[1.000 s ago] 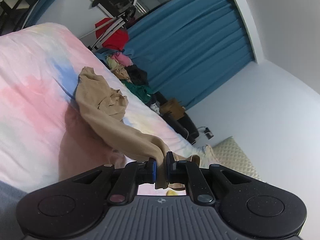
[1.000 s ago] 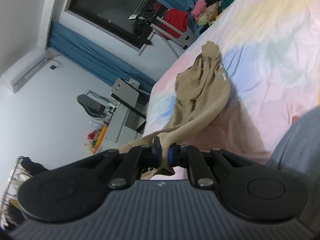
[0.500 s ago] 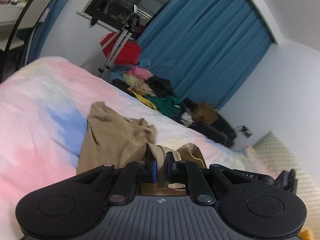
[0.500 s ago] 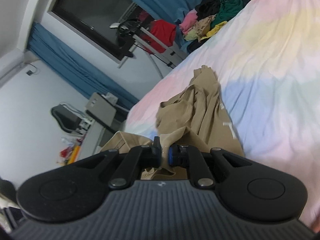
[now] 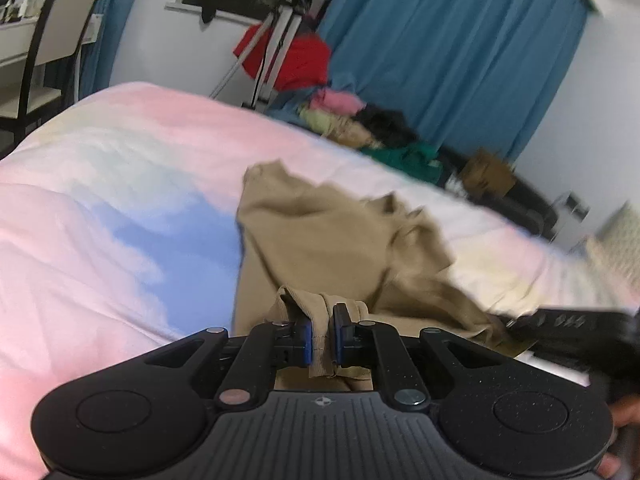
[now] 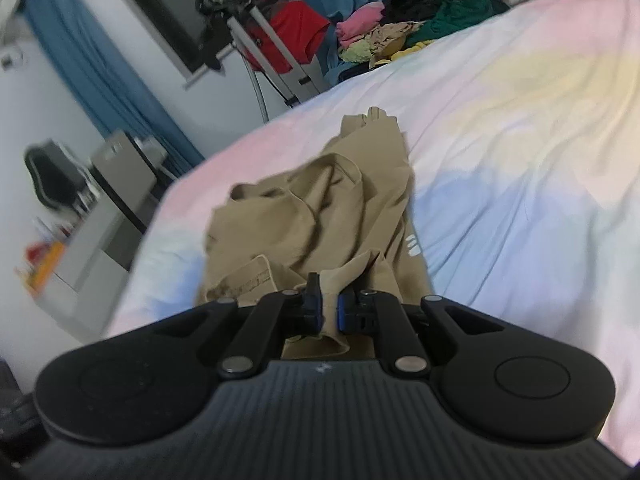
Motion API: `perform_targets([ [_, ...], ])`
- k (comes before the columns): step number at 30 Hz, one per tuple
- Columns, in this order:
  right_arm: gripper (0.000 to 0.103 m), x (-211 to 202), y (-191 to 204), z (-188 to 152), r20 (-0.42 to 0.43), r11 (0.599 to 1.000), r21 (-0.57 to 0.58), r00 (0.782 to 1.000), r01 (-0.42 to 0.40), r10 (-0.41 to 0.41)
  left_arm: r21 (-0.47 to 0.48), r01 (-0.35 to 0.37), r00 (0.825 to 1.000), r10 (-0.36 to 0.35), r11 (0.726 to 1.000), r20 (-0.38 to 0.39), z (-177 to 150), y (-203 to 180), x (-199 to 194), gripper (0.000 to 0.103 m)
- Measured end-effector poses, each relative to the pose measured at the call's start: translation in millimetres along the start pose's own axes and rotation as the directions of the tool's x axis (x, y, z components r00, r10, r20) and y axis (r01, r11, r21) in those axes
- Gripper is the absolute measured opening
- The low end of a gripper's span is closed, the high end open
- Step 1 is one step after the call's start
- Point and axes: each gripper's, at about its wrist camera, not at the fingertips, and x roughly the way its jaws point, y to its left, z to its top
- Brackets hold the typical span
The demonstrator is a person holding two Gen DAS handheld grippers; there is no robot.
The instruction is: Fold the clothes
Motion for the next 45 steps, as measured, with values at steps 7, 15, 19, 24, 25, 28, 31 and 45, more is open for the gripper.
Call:
perform_targets([
  [7, 0.012, 31.2, -3.2, -6.6, -0.044, 0.997, -0.056, 0.997, 0.060, -0.062, 0.027, -0.012, 1.000, 0.013, 1.000, -0.028, -6.7, 10.4, 20.7, 0.016],
  [15, 0.052, 12.4, 8.0, -7.2, -0.004, 0.994, -0.091, 0.998, 0.059, -0.060, 0.057, -0.029, 1.000, 0.028, 0.998, 0.011, -3.5, -9.9, -7.8, 0.054],
  [19, 0.082, -16.2, 18.6, -8.1, 0.082, 0.991, -0.119, 0.995, 0.058, -0.049, 0.096, -0.030, 0.998, 0.024, 0.995, 0.063, 0.2, -27.8, -38.7, 0.074],
  [24, 0.082, -54.8, 32.2, -13.4, 0.151, 0.981, -0.179, 0.987, 0.077, -0.050, 0.163, -0.057, 0.991, 0.036, 0.985, 0.128, -7.3, -51.0, -79.8, 0.088],
  [25, 0.082, -62.9, 34.3, -15.6, 0.159, 0.980, -0.186, 0.986, 0.077, -0.047, 0.170, -0.059, 0.990, 0.036, 0.984, 0.134, -10.2, -54.7, -87.3, 0.090],
  [28, 0.082, -87.0, 37.9, -24.2, 0.178, 0.975, -0.204, 0.982, 0.092, -0.056, 0.150, -0.039, 0.994, 0.023, 0.988, 0.106, -24.5, -60.0, -107.8, 0.091],
  [31, 0.082, -105.2, 36.1, -30.8, 0.184, 0.975, -0.192, 0.980, 0.111, -0.075, 0.106, 0.016, 0.999, -0.020, 0.994, 0.035, -44.1, -62.3, -121.8, 0.091],
  [45, 0.083, -106.3, -39.3, -82.4, -0.079, 0.907, 0.408, 0.985, -0.108, 0.153, -0.347, 0.150, 0.958, -0.223, 0.926, -0.181, -100.8, -25.5, -69.9, 0.087],
])
